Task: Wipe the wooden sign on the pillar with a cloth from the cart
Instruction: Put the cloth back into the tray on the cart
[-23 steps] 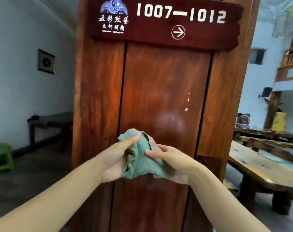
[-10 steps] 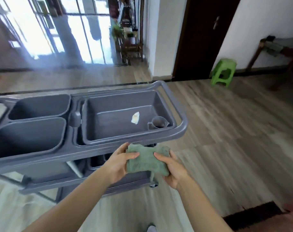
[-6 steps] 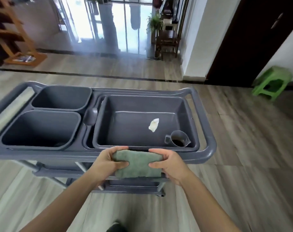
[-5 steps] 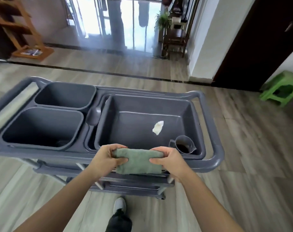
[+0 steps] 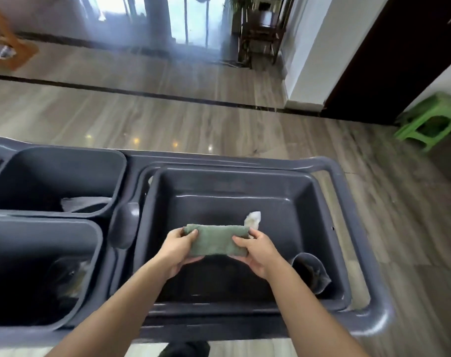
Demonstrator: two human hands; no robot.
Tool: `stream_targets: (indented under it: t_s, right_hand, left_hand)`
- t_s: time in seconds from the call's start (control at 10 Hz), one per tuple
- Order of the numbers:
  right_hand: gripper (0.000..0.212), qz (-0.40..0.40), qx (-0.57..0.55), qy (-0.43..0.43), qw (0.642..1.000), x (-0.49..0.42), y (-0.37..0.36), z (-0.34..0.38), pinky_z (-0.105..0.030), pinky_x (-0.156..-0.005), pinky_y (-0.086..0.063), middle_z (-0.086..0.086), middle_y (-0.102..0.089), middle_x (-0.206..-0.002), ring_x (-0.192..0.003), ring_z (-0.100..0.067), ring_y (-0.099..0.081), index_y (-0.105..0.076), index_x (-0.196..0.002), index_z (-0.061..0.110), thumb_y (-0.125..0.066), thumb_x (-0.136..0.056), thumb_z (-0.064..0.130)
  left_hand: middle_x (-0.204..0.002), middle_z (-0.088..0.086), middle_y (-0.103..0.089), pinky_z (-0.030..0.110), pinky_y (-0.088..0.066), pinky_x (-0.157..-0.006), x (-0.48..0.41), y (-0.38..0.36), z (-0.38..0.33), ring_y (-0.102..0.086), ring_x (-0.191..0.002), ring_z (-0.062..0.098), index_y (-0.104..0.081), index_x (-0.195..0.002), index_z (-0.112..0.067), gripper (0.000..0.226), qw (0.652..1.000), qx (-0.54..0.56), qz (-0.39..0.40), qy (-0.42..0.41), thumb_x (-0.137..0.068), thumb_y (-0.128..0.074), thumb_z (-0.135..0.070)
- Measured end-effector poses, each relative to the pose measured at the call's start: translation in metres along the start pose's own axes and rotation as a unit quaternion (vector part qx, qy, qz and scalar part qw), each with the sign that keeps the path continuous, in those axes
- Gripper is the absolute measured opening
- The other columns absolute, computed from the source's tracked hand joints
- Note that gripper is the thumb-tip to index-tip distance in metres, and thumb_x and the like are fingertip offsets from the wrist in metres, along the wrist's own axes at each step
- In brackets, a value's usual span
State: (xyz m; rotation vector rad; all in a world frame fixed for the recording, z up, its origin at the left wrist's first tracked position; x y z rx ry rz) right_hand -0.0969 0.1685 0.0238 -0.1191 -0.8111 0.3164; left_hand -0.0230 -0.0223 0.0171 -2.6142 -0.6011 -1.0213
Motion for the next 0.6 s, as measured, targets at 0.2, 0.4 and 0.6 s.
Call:
stream_targets:
  t_s: [0.2, 0.4, 0.6]
  right_hand:
    - [0.029, -0.106, -0.032, -0.093, 0.989, -0.053, 0.002, -0.039, -0.042, -0.070, -0.059, -0.014, -0.069, -0.114, -0.095, -0.028, -0.068, -0.062, -0.109, 0.010, -0.057, -0.094, -0.013]
    - [0.024, -0.103, 0.027, -0.124, 0.987, -0.069, -0.003, -0.047, -0.033, -0.063, -0.056, -0.005, -0.068, -0.099, -0.088, -0.021, -0.067, -0.058, -0.107, 0.015, -0.049, -0.099, -0.006]
    - [0.028, -0.091, 0.188, -0.114, 0.971, -0.065, 0.002, -0.031, -0.043, -0.086, -0.058, -0.006, -0.065, -0.111, -0.106, -0.028, -0.066, -0.057, -0.125, 0.017, -0.052, -0.098, 0.013]
  left_hand:
    - [-0.133, 0.017, -0.062, 0.039, -0.055, -0.071, -0.062, 0.008, 0.027, -0.060, -0.121, 0.036, -0.055, -0.135, -0.007, 0.039, 0.987, -0.117, -0.076, 0.073, -0.099, -0.058, -0.021]
    - [-0.120, 0.022, -0.071, 0.046, -0.056, -0.092, -0.081, 0.018, 0.043, -0.067, -0.110, 0.038, -0.066, -0.123, -0.002, 0.036, 0.967, -0.197, -0.145, 0.063, -0.092, -0.066, -0.020]
    - [-0.123, 0.025, -0.066, 0.035, -0.049, -0.085, -0.072, 0.023, 0.024, -0.061, -0.115, 0.043, -0.061, -0.119, 0.003, 0.038, 0.917, -0.371, -0.141, 0.030, -0.086, -0.059, -0.017]
Point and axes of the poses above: each hand's wrist, its own x-axis away from the middle knuckle, its own y-axis out of the back of the hand, z = x × y, the point moved 3 cm from there along -x, towards the middle knuckle
